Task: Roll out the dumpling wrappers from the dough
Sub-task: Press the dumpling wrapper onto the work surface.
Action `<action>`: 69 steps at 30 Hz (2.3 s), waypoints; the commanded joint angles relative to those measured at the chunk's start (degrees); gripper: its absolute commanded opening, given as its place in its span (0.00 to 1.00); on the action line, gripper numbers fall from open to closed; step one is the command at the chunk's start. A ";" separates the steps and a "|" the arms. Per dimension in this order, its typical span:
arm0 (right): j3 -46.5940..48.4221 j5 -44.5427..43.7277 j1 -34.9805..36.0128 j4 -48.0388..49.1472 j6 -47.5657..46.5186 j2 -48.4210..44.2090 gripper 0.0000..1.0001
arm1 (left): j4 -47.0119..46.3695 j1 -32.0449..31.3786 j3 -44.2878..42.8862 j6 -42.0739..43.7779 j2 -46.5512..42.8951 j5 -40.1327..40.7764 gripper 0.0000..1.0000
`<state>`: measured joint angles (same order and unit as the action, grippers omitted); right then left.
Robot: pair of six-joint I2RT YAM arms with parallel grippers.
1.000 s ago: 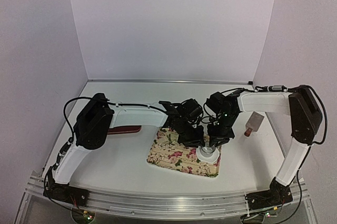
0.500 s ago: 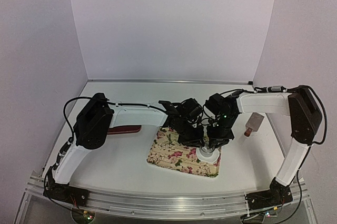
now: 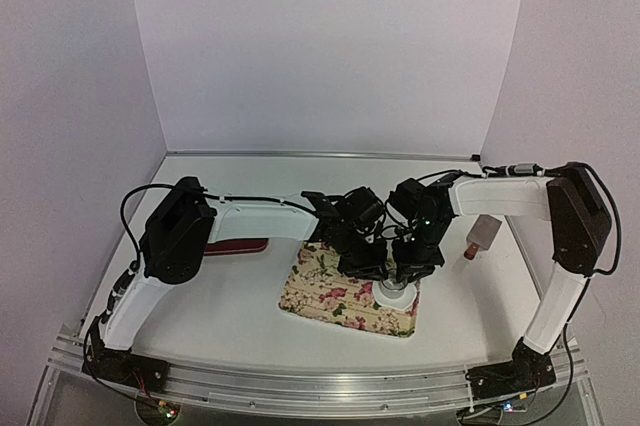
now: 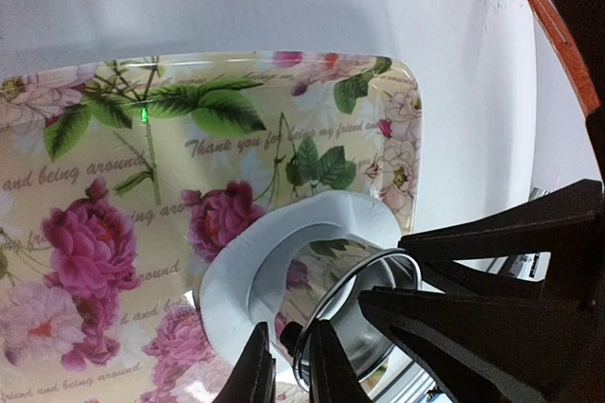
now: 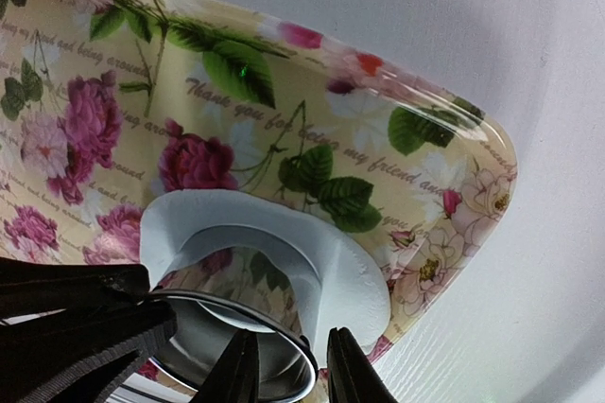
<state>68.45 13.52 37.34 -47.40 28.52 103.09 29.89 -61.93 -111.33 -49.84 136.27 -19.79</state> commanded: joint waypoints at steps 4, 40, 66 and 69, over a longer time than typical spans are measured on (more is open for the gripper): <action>-0.98 -1.01 1.11 0.02 -0.25 -1.40 0.00 | -1.32 -0.12 -1.74 -0.03 1.12 -0.60 0.09; -5.05 -2.37 2.12 1.28 6.74 -11.71 0.22 | 3.97 -3.37 -8.80 5.10 1.56 5.51 0.23; -6.55 -6.27 0.29 -2.27 9.45 -11.79 0.68 | 2.78 -3.21 -4.31 2.97 -2.74 10.65 0.35; -6.72 -6.05 -0.13 -2.39 9.45 -11.94 0.71 | 2.50 -2.95 -3.34 2.11 -3.49 11.17 0.34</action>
<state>62.23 8.40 37.90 -48.35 37.47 91.26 32.54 -64.99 -114.72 -46.63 137.25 -10.54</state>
